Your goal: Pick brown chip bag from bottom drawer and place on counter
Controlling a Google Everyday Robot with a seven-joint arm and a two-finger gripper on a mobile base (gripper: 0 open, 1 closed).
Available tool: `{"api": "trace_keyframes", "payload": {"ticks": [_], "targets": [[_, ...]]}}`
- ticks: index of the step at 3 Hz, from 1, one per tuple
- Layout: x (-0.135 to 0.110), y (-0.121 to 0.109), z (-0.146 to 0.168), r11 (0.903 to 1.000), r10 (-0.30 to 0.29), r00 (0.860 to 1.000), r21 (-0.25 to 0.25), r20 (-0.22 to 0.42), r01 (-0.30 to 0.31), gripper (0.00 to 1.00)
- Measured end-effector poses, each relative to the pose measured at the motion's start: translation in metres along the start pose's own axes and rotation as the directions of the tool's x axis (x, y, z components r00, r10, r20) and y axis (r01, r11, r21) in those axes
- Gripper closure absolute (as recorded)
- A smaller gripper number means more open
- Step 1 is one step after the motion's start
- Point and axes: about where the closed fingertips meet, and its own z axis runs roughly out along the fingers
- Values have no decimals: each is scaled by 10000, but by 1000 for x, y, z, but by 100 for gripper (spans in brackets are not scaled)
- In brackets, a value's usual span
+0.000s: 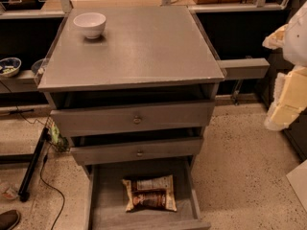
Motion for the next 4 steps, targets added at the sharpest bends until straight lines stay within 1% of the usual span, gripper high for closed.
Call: {"api": "trace_keyframes", "payload": {"ticks": [1,2,3,4], "targets": [[-1,0,1,10000,-40,10000,43,18,40,0],[-7,0,5,9996,-194,9998,190,75,192,0],[-6,-2,20,9993,-362,9993,68,64,362,0],[0,-1,47,9984,-470,9988,-299,117,473,0]]}}
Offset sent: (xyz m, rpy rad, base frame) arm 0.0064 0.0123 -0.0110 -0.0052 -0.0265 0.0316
